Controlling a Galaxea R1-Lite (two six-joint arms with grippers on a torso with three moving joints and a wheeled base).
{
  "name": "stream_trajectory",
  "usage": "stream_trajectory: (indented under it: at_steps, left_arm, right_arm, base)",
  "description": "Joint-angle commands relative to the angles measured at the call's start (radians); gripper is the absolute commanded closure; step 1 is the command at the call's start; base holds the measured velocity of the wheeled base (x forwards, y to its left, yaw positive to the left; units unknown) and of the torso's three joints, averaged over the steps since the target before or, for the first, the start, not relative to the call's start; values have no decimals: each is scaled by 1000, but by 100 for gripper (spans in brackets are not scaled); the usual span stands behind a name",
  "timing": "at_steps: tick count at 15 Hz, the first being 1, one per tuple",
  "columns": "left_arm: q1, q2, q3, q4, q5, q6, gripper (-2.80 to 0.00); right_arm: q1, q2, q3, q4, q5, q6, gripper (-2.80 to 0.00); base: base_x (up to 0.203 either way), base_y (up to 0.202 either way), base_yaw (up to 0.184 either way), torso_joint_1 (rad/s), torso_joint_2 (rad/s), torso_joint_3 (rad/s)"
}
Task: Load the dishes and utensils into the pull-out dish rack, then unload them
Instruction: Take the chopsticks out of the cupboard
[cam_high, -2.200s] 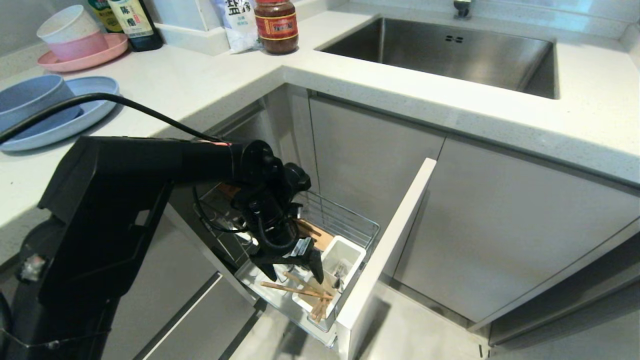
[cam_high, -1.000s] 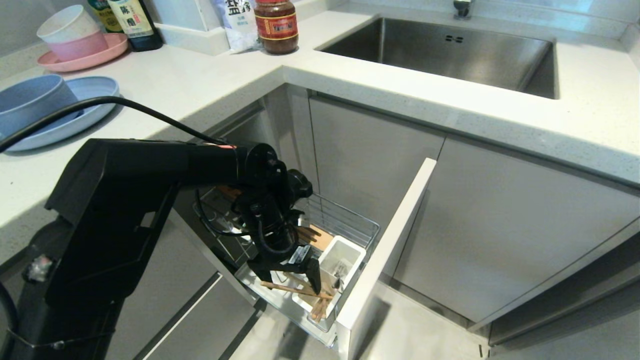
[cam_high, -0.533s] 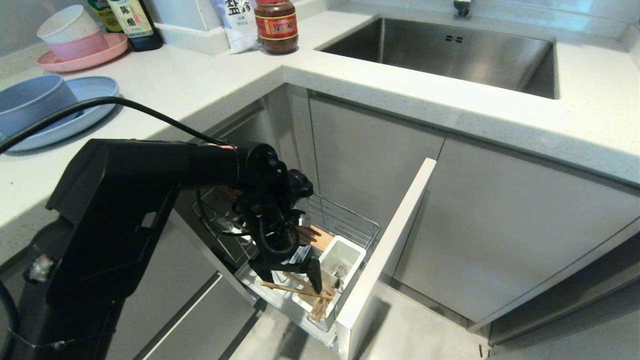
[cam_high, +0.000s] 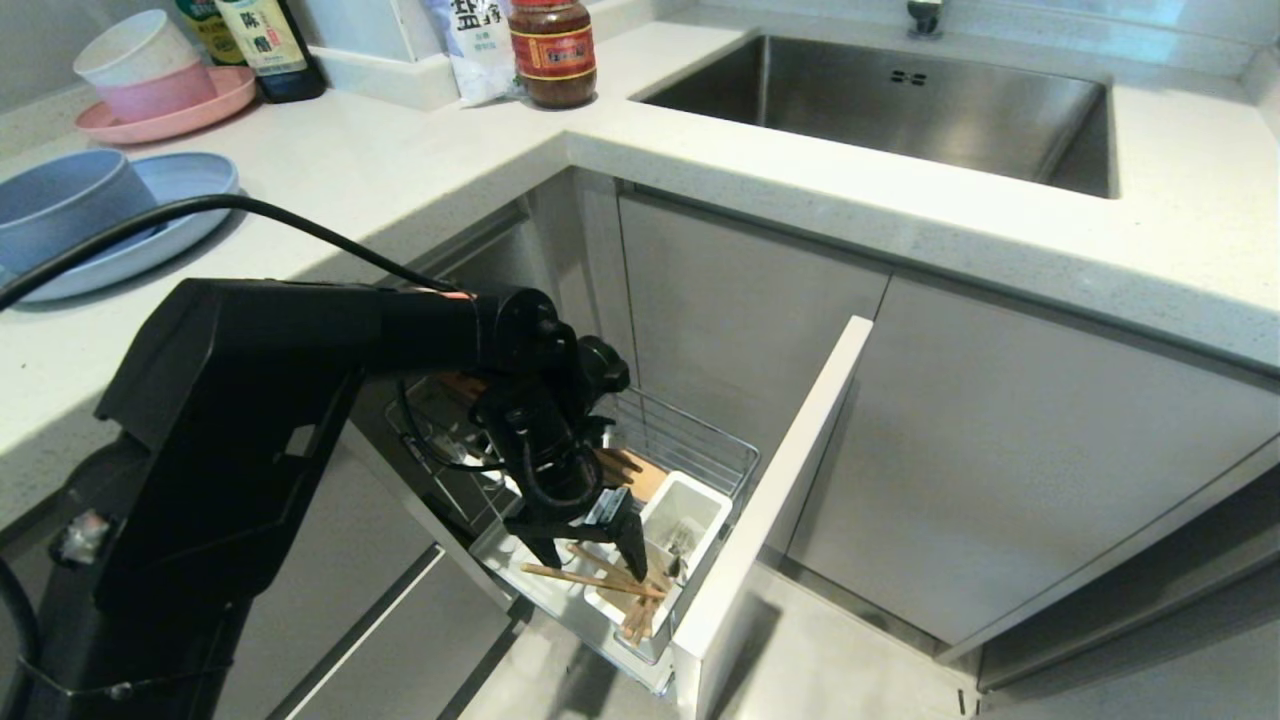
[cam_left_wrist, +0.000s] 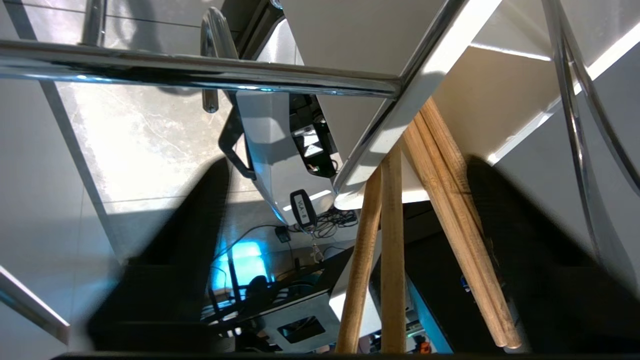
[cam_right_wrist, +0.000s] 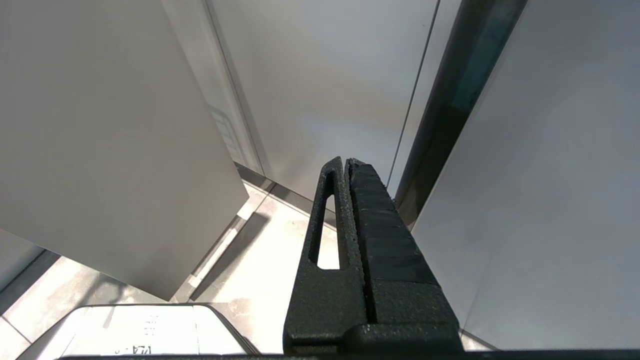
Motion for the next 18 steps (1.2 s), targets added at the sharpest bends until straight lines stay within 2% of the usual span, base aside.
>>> stream_trajectory:
  at_steps: [1,13,18]
  left_arm:
    - [0,0,0,6,0,-1,0]
    - [-16,1,0,12,-4,-3,0]
    - [-36,-46,2,61,-34,-4,0]
  right_arm:
    - [0,-4,2,0,0,0,0]
    - [0,-4,2,0,0,1,0]
    - [0,-4,2,0,0,0,0]
  base:
    - [0,0,0,0,0,0]
    - [0,0,0,0,0,0]
    - [0,0,0,0,0,0]
